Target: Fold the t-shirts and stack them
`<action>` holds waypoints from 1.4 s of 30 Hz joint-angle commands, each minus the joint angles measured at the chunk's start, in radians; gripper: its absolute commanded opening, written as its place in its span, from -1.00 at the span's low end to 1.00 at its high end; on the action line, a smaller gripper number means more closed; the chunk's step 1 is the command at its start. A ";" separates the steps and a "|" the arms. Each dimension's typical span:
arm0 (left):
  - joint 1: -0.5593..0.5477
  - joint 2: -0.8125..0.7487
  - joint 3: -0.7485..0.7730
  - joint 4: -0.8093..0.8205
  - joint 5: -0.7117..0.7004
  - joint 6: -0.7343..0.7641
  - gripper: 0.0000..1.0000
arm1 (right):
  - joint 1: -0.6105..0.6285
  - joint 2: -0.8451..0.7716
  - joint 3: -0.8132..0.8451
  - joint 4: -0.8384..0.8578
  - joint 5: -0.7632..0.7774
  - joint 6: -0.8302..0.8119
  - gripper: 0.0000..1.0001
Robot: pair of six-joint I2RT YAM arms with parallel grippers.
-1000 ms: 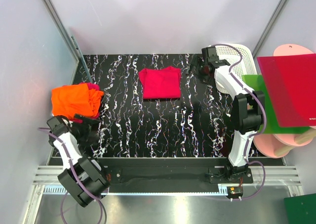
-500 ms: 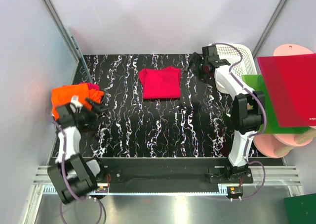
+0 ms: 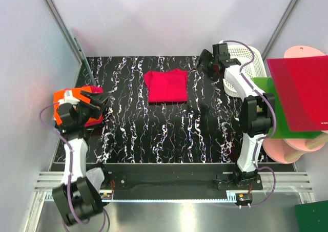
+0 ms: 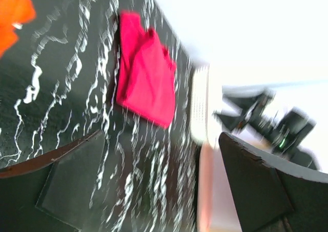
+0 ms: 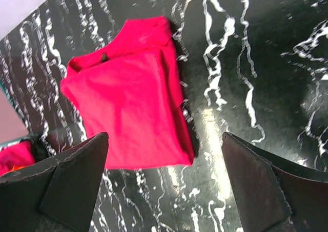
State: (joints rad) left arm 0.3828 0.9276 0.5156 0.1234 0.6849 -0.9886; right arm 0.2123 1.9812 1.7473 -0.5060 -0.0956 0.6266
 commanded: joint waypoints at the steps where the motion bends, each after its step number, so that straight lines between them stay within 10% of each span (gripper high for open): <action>1: 0.002 -0.174 -0.038 -0.031 -0.308 -0.160 0.98 | -0.025 0.062 0.053 0.029 0.013 0.013 0.99; 7: 0.025 -0.398 0.052 -0.452 -0.540 -0.084 0.98 | -0.056 0.136 0.100 0.035 0.013 0.031 0.99; 15: 0.203 -0.596 -0.026 -0.722 -0.493 -0.148 0.98 | -0.137 0.208 0.117 0.047 -0.067 0.094 1.00; 27: 0.314 -0.404 -0.417 -0.222 -0.279 -0.432 0.98 | -0.188 0.220 0.078 0.072 -0.093 0.111 0.99; 42: 0.326 0.106 -0.229 -0.120 -0.380 -0.369 0.98 | -0.206 0.245 0.118 0.075 -0.081 0.136 0.99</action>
State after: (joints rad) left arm 0.7025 0.9405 0.1871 -0.0055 0.3679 -1.3918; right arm 0.0246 2.1983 1.8282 -0.4431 -0.1864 0.7429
